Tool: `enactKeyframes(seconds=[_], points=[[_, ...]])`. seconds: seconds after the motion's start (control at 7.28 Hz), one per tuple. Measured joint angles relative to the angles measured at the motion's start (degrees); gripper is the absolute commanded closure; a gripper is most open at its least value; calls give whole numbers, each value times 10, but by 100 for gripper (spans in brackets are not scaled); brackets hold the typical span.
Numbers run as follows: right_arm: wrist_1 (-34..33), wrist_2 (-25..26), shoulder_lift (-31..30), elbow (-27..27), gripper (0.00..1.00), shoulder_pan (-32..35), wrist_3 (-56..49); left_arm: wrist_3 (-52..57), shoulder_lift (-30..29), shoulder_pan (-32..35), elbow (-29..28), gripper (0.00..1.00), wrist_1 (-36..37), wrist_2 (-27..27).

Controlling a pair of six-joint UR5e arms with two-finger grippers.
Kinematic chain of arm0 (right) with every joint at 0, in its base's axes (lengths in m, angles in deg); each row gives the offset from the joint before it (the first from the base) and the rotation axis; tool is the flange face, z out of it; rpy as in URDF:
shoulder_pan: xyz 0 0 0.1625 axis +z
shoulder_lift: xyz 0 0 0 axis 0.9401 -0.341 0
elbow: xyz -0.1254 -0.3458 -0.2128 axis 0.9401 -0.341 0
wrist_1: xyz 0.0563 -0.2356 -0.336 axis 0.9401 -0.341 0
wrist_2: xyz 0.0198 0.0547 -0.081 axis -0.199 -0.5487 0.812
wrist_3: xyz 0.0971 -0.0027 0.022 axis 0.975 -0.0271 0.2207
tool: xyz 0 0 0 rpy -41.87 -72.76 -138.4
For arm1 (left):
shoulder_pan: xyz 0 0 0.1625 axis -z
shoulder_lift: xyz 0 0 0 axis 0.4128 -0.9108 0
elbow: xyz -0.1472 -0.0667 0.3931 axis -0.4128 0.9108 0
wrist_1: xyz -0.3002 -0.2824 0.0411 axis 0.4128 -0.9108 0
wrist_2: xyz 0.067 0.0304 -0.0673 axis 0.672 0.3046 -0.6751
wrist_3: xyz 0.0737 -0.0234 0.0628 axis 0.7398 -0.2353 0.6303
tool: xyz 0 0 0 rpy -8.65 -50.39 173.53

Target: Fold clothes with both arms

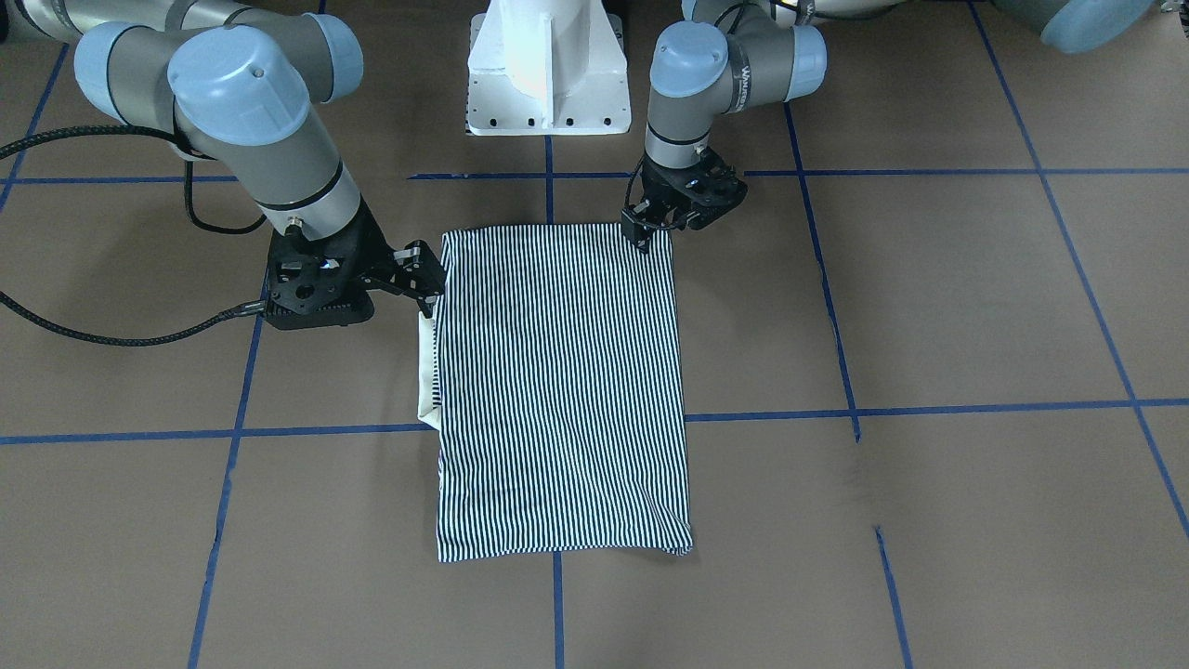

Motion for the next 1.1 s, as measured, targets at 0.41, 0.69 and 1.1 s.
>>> enactKeyframes(seconds=[0.41,0.69,1.1], points=[[0,0,0,0,0,1,0,3,-3,0,0,88,0,0],[0,1,-1,-2,0,1,-1,4,-6,-1,1,100,0,0],[0,1,-1,-2,0,1,1,8,-6,0,11,100,0,0]])
